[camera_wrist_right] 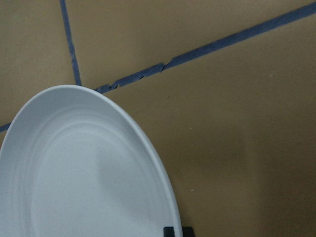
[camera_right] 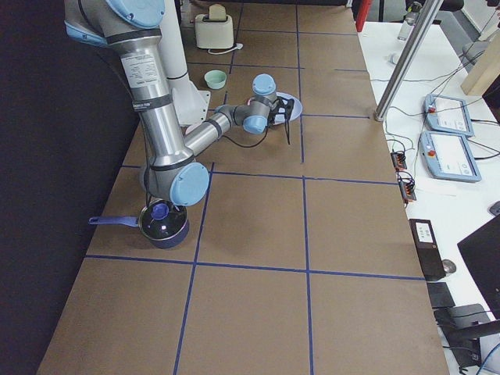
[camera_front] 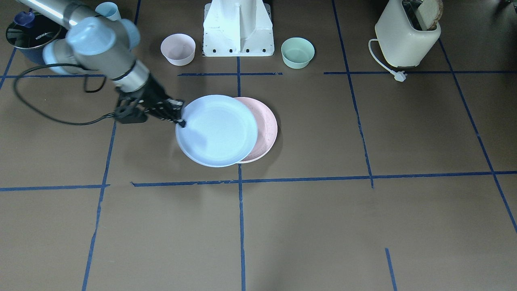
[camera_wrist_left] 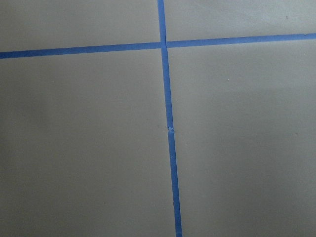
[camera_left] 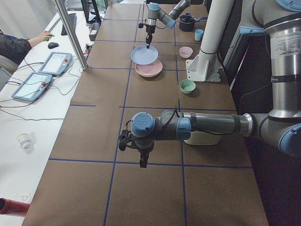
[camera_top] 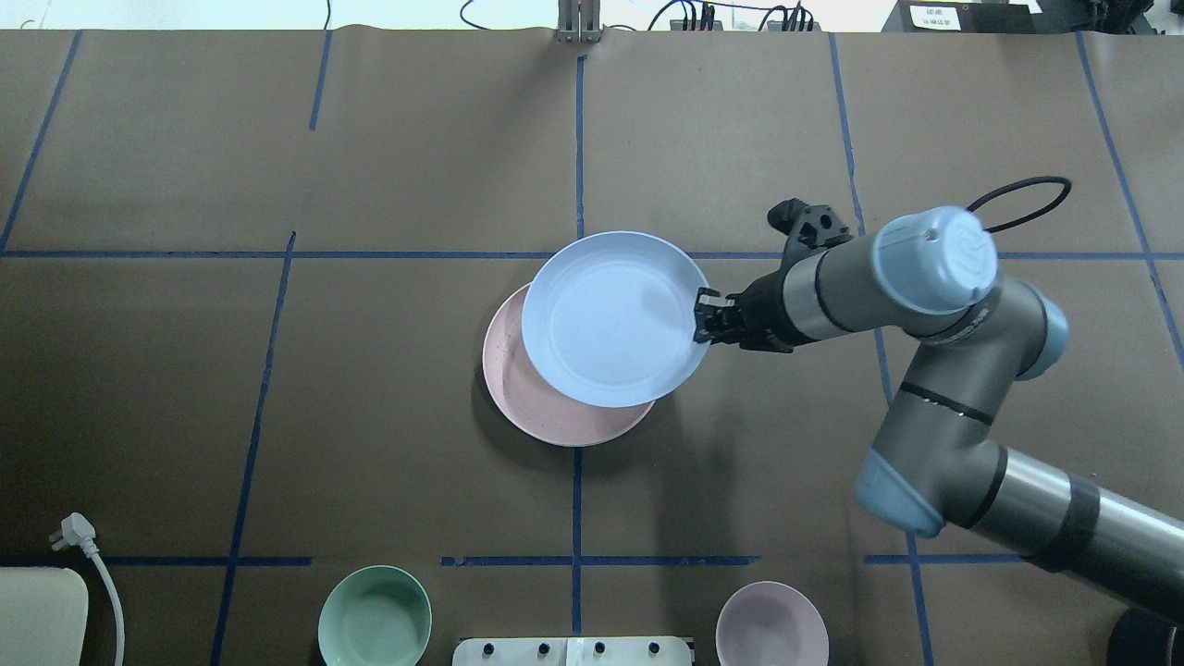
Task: Stack three plates with pink and blue
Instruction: 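Carry the blue plate onto the pink plate and lower it, then open the right gripper and withdraw it away from the stack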
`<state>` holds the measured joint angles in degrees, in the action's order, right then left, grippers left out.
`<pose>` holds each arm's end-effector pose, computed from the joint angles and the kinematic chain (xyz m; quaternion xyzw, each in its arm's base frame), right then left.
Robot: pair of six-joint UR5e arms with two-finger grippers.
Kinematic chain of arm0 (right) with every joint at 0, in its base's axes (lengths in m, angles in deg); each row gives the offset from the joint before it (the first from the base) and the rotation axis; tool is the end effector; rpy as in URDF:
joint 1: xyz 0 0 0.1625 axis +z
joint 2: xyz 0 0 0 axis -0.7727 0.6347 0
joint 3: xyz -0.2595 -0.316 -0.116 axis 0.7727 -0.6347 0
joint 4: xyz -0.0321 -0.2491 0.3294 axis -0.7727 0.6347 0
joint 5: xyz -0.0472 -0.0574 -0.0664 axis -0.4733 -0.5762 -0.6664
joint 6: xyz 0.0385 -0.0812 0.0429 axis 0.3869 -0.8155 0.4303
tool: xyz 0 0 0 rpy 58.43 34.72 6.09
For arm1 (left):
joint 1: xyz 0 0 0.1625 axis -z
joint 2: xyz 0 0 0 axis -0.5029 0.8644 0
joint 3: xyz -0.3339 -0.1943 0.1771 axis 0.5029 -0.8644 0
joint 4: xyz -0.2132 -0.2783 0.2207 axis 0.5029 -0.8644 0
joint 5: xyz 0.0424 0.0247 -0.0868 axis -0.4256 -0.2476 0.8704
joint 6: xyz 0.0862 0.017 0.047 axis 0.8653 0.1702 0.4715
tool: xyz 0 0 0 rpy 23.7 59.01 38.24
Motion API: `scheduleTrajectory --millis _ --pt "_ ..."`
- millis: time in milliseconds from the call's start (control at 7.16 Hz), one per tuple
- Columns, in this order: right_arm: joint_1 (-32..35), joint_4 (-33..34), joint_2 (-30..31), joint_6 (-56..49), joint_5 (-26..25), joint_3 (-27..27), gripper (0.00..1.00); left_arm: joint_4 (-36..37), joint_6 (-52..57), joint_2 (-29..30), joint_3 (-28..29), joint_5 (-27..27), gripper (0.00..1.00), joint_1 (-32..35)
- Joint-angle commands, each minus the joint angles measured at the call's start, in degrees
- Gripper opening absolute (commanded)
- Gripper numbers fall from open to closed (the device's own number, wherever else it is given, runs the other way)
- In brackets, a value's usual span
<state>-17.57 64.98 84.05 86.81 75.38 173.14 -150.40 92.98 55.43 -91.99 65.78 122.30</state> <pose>-0.4631 -0.4182 0.2967 0.0075 -0.5558 0.1421 0.8191 -0.0734 -0.4140 0.6379 0.0208 0.4147 0.0351 0.9091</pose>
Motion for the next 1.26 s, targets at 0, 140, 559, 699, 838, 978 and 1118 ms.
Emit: scheduleTrajectory --millis 0,140,559,699,838,978,1118 --pt "-5.07 3.88 -3.08 1.57 -5.76 -0.06 0.0 0.0 0.0 0.0 0.18 0.0 1.0 0.0" --pt "-5.34 3.89 -3.17 1.57 -6.12 -0.14 0.0 0.0 0.08 0.0 0.44 0.0 1.0 0.0" --pt "-3.25 7.64 -2.91 0.34 -4.21 -0.41 1.0 0.0 0.17 0.17 0.35 0.0 1.0 -0.09" --pt "-0.71 11.67 -3.08 -3.58 0.33 0.46 1.0 0.0 0.69 0.18 0.35 -0.09 1.0 -0.09" --pt "2.19 15.62 -2.91 -7.27 3.16 1.25 1.0 0.0 0.7 0.18 0.44 -0.09 1.0 -0.09" --pt "5.61 19.58 -2.74 -13.66 6.15 1.26 1.0 0.0 0.61 0.61 1.14 -0.09 1.0 -0.09" --pt "9.91 22.58 -2.3 -22.08 9.22 1.18 1.0 0.26 0.09 0.96 1.32 -0.26 1.0 -0.35"
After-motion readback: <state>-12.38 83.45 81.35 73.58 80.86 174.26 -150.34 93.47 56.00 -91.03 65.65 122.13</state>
